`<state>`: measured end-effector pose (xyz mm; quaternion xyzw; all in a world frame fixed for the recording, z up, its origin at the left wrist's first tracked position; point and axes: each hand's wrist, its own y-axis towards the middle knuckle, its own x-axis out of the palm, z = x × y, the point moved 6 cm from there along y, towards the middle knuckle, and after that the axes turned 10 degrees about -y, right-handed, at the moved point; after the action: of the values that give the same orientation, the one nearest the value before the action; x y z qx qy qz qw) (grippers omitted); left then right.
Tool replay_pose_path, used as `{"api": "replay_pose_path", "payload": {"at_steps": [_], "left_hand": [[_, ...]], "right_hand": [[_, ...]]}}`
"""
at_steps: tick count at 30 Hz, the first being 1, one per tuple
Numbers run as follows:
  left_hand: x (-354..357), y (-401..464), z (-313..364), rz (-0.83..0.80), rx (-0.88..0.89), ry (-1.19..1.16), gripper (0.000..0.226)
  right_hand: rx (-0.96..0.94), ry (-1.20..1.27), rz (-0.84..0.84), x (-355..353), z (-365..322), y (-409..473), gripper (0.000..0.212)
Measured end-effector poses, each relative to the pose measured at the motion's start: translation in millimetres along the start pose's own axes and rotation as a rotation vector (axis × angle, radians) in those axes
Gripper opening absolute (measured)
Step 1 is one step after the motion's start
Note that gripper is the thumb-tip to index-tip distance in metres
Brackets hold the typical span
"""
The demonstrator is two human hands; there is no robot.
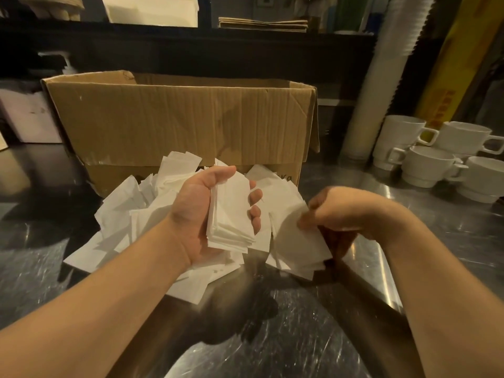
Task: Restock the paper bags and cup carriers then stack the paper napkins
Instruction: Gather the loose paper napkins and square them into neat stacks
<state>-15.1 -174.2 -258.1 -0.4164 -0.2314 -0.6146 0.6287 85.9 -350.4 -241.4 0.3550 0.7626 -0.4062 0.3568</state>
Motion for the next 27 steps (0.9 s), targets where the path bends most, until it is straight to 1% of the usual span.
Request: {"api": "replay_pose_path", "payload": {"at_steps": [1,3,4,7,9,13,17,22,24,26,27], "left_hand": [[-0.5,0.0,0.2,0.003,0.0,0.001,0.051],[-0.7,-0.2,0.0,0.0,-0.01,0.004,0.051],[-0.6,-0.4,-0.4,-0.002,-0.016,0.003,0.051],[-0.6,-0.7,-0.6,0.011,-0.009,0.006,0.048],[-0.9,-0.7,-0.2,0.019,-0.003,0.011,0.047],[-1.1,-0.5,-0.3,0.022,0.0,0.021,0.047],[-1.3,-0.5,-0.5,0.019,-0.004,0.014,0.048],[-0.7,-1.5,-0.3,0.025,0.005,-0.001,0.047],[0.0,-2.1,0.0,0.028,0.013,-0.005,0.047],[0.3,-2.0,0.7,0.024,0.02,-0.014,0.049],[0.0,-1.5,1.2,0.024,0.026,-0.019,0.049]], "right_hand": [[0.022,-0.102,-0.017,2.0,2.3,2.0,0.02],[0.02,-0.186,0.003,0.6,4.0,6.7,0.018],[0.002,-0.196,0.023,-1.5,3.5,8.2,0.021],[-0.049,-0.187,0.018,-2.1,-0.1,8.4,0.04],[-0.066,-0.187,0.015,-0.7,-1.4,8.1,0.044],[-0.078,-0.232,0.04,1.4,-1.6,12.1,0.041],[-0.109,-0.254,0.059,1.4,-3.0,16.1,0.021],[-0.185,-0.021,0.161,-14.2,-8.8,6.3,0.01],[-0.227,0.077,0.184,-18.8,-11.9,1.2,0.009],[-0.271,0.254,0.145,-20.8,-12.6,-4.5,0.011],[-0.314,0.383,0.089,-21.3,-12.4,-7.7,0.017]]}}
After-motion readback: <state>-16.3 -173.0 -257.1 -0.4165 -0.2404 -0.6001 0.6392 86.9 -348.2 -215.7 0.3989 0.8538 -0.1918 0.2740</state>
